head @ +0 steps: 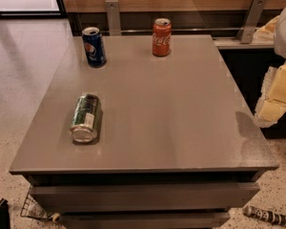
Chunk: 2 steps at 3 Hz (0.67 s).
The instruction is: Place green can upright
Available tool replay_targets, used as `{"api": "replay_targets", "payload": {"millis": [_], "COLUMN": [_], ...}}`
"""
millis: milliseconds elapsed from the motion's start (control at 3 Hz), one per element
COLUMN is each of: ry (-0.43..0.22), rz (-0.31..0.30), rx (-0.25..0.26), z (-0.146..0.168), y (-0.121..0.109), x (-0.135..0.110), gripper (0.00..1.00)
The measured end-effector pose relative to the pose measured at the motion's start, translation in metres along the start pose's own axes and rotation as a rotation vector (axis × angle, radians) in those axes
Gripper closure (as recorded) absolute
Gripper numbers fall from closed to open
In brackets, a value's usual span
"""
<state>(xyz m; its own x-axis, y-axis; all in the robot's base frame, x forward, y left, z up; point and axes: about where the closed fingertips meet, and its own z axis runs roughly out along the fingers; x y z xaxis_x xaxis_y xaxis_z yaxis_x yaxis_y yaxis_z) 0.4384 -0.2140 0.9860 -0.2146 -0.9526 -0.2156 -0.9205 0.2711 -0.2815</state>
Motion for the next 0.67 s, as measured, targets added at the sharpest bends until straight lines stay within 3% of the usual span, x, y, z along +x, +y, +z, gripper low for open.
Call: {"api": "replay_targets", "payload": {"millis": [667], "ry": [-0.02], "rz": [0.026], "rx": [0.011], "z": [-0.0001], "y": [-0.0015], "x": [-0.0072], "gripper": [0.0]}}
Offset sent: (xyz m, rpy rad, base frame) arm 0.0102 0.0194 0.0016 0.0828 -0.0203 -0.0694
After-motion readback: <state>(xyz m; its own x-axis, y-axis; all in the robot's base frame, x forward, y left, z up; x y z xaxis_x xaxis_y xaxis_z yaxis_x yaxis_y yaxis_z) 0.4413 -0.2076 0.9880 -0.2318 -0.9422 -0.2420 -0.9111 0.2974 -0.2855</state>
